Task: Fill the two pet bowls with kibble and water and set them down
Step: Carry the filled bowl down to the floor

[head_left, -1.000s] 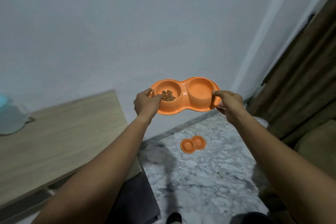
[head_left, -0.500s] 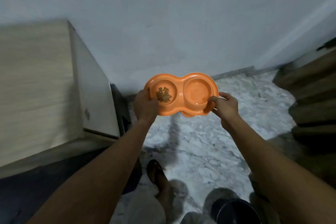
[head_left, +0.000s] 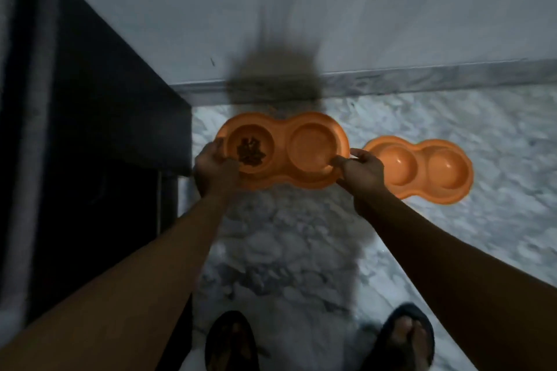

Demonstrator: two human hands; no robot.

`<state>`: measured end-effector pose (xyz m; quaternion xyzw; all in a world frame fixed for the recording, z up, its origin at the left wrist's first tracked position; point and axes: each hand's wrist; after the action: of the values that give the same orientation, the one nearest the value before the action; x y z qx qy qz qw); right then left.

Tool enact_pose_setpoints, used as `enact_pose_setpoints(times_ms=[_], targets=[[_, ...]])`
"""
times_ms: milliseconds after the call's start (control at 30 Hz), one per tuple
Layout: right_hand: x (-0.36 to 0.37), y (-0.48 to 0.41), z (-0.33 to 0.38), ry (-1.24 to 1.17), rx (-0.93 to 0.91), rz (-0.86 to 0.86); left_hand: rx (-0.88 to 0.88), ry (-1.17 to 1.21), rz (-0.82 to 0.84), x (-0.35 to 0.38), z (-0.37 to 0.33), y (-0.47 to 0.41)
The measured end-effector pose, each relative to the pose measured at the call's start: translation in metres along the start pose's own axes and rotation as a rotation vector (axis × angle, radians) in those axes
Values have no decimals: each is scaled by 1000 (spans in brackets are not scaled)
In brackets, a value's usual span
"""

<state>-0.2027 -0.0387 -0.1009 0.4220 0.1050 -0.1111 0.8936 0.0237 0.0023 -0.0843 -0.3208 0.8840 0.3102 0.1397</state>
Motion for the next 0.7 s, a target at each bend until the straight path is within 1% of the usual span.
enact_pose_setpoints(times_ms=[67,167,333,400,467,500,533,567,600,700], targets=[[20,-45,-31,37,-6,7,-22,3,-15,24,45,-31],[35,-79,-58,55,-3,-2,-58,-7,-16,39,79,-56],[46,-91,-74,112,-16,24,-22,-186,76,45,95,-71],[44,-85,-72,161,-43,28,35,-250,49,50,89,-61],[35,-81,-68,216,-82,25,185,-275,-16,63,80,-44],[30,-80,-66,229,-100,21,268,-282,-22,72,77,-35],[22,-79,-63,236,-120,10,324,-309,10,83,73,-24],[10,-78,-58,239,-144,-22,342,-332,77,99,68,-12],[-5,-79,-52,246,-174,-67,341,-342,149,116,60,3],[-51,-88,-43,283,-214,-199,356,-313,298,169,35,42]])
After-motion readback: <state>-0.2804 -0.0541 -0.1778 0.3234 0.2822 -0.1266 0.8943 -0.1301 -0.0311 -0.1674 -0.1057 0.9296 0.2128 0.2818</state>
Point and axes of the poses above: each hand's wrist, its own y-axis away from the middle knuckle, its own x-axis out of the palm, z = x × y, and after that the axes turned 5 degrees about y, right-handed
